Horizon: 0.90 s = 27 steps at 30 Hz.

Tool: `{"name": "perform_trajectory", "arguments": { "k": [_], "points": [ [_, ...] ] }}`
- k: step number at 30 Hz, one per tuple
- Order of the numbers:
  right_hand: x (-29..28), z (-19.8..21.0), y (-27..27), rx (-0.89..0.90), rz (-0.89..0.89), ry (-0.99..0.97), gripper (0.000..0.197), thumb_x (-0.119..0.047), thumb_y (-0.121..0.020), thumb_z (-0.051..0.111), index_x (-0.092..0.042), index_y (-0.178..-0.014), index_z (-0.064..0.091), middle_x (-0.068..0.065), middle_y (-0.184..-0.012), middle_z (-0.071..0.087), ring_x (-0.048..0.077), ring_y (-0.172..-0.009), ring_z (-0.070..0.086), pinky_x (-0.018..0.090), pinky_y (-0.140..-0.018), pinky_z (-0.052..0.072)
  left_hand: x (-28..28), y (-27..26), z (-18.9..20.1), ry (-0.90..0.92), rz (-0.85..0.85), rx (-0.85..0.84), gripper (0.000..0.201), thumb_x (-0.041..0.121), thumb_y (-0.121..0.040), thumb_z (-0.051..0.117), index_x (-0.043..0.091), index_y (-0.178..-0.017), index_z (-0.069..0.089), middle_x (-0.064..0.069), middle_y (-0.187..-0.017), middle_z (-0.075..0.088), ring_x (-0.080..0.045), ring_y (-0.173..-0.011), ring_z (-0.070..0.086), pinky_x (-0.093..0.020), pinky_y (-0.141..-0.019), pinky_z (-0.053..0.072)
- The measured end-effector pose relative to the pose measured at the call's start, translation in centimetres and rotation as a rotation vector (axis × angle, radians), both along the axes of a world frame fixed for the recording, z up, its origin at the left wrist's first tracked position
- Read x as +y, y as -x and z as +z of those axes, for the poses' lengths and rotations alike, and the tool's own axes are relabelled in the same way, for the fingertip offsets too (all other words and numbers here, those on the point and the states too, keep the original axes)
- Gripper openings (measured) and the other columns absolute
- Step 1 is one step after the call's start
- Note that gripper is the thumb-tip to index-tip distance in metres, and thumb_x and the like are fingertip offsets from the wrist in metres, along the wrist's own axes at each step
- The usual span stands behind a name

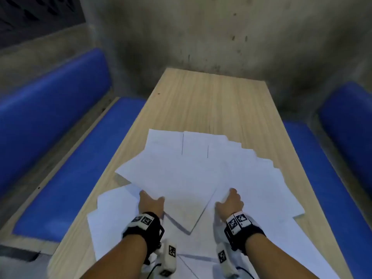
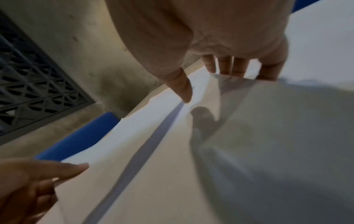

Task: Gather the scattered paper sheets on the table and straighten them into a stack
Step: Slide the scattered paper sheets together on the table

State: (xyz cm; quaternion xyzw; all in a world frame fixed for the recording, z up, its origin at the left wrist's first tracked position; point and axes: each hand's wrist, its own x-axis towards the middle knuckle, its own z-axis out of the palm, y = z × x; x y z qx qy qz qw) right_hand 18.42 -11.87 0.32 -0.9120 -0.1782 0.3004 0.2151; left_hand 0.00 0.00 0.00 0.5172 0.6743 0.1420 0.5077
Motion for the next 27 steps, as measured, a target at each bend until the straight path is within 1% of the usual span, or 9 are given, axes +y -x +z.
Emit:
{"name": "perform_trajectory", "arguments": {
  "k": [3,5,8,11,14,17,20,24,27],
  "points": [
    [-0.9,-0.2,-0.7,0.126,0.029,-0.152,0.064,0.003,-0.089,0.046,-0.01,-0.147,0.024,0.02,-0.138,0.046,0.035,-0.123,0.049,0.029,-0.09,0.041,0.4,-0.1,-0.3,-0.031,-0.166,0.072,0.066,0.016,-0.09,0.056,-0.002,-0.147,0.027,-0.022,-0.15,0.039,-0.037,-0.135,0.041,-0.04,-0.108,0.035],
    [-1.5,-0.8,-1.8,0.147,0.02,-0.16,0.062,0.006,-0.089,0.042,-0.014,-0.146,0.028,0.016,-0.133,0.05,0.032,-0.117,0.052,0.025,-0.082,0.038,0.8,0.6,-0.4,-0.048,-0.293,0.079,0.036,0.008,-0.087,0.055,-0.002,-0.121,0.053,-0.02,-0.115,0.061,-0.034,-0.11,0.057,-0.036,-0.091,0.046],
    [-2.1,-1.4,-2.3,0.159,0.076,-0.185,0.057,0.012,-0.086,0.039,-0.018,-0.135,0.041,0.0,-0.117,0.044,0.024,-0.113,0.051,0.026,-0.078,0.042,1.1,1.3,-0.1,-0.016,-0.433,0.017,0.016,-0.001,-0.081,0.053,0.0,-0.095,0.061,-0.014,-0.08,0.06,-0.027,-0.077,0.059,-0.028,-0.063,0.046],
    [-2.3,-1.8,-1.9,0.197,0.101,-0.251,0.044,0.011,-0.085,0.042,-0.015,-0.119,0.053,0.009,-0.114,0.059,0.028,-0.104,0.059,0.025,-0.076,0.048,0.2,0.6,0.3,0.025,-0.473,0.006,0.019,0.003,-0.081,0.059,0.01,-0.099,0.058,-0.01,-0.086,0.061,-0.027,-0.082,0.059,-0.028,-0.064,0.046],
    [-4.3,-1.4,-2.3,0.036,-0.117,-0.254,0.041,-0.005,-0.085,0.054,-0.012,-0.125,0.056,0.013,-0.13,0.051,0.027,-0.109,0.055,0.035,-0.092,0.046,-0.2,0.1,0.7,-0.031,-0.451,-0.002,0.022,0.002,-0.081,0.058,0.013,-0.1,0.056,-0.007,-0.09,0.062,-0.025,-0.083,0.058,-0.024,-0.059,0.043],
    [-8.1,-1.2,-3.3,-0.034,-0.426,-0.147,0.066,-0.023,-0.079,0.069,-0.01,-0.139,0.043,0.015,-0.147,0.035,0.037,-0.129,0.043,0.047,-0.104,0.037,0.2,1.1,0.7,-0.033,-0.344,-0.044,0.014,-0.003,-0.081,0.057,0.01,-0.087,0.058,-0.012,-0.087,0.061,-0.025,-0.081,0.055,-0.025,-0.061,0.041],
    [-9.6,-1.1,-3.9,0.078,-0.582,-0.259,0.083,-0.016,-0.077,0.074,-0.002,-0.145,0.029,0.026,-0.148,0.033,0.041,-0.131,0.042,0.046,-0.106,0.038,-0.2,1.9,0.4,0.032,-0.257,-0.123,0.028,-0.007,-0.082,0.057,0.02,-0.079,0.052,-0.01,-0.087,0.057,-0.026,-0.086,0.052,-0.032,-0.074,0.041],
    [-9.0,-1.2,-4.9,0.154,-0.585,-0.437,0.078,-0.005,-0.081,0.067,-0.007,-0.145,0.021,0.021,-0.142,0.046,0.034,-0.123,0.052,0.039,-0.101,0.04,-0.5,2.8,-1.2,0.102,-0.138,-0.19,0.046,-0.001,-0.082,0.066,0.014,-0.122,0.049,-0.01,-0.115,0.057,-0.033,-0.11,0.054,-0.038,-0.082,0.044],
    [-8.8,-1.3,-4.4,0.168,-0.573,-0.468,0.064,0.0,-0.081,0.062,-0.007,-0.136,0.031,0.019,-0.127,0.057,0.031,-0.102,0.059,0.035,-0.088,0.046,-0.7,3.3,-2.2,0.198,-0.042,-0.255,0.055,-0.001,-0.081,0.069,0.007,-0.131,0.049,-0.013,-0.123,0.06,-0.035,-0.111,0.058,-0.042,-0.085,0.047]
  ]
}}
